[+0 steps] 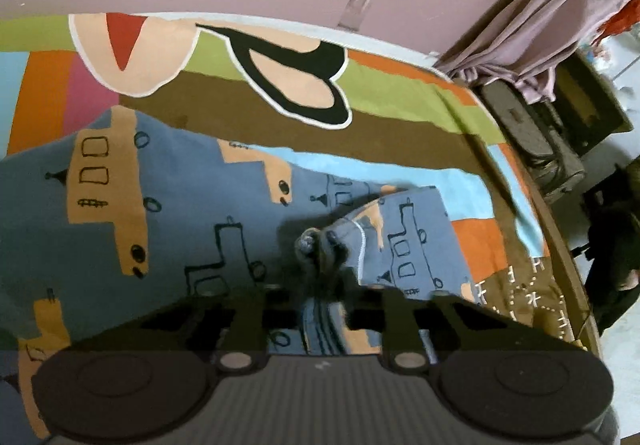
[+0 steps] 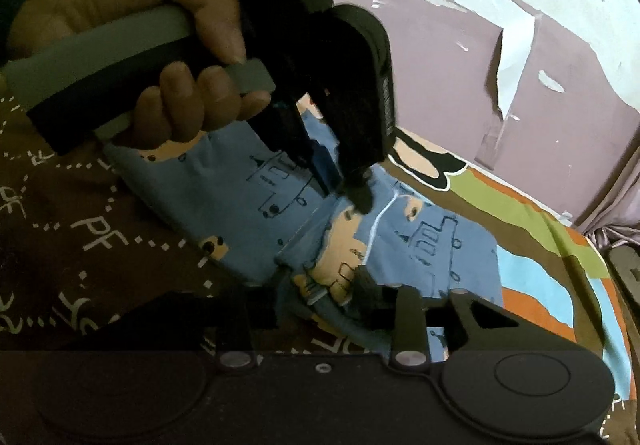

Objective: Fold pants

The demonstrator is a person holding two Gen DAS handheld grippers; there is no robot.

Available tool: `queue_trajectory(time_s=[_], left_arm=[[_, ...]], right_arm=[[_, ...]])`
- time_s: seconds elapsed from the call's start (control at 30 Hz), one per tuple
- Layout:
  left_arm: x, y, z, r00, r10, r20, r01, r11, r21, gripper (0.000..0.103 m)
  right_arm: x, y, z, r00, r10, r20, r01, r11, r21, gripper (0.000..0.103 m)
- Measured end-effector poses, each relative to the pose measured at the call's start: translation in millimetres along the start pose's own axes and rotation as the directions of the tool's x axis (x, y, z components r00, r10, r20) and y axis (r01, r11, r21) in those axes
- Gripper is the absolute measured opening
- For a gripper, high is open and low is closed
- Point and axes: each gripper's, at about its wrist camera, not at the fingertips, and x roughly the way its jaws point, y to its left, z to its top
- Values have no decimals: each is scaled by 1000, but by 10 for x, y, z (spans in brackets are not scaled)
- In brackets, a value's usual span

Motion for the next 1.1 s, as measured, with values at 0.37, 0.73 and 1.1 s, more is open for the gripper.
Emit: queue_trajectory(time_s=[0.37, 0.73, 1.1], left_arm=[[-202, 34, 15, 1000, -28, 14, 28, 1000, -8, 10], [-613, 537, -40, 1000, -15, 10, 16, 997, -81, 10], [-752, 803, -173, 999, 33, 15, -32, 999, -41, 12]], right_arm=[[-120, 11, 49, 999, 26, 39, -26, 1000, -10, 12], [-239, 297, 371, 984, 162, 69, -159, 986, -56, 11], [-55, 597, 460, 963, 268, 41, -264, 962, -75, 11]])
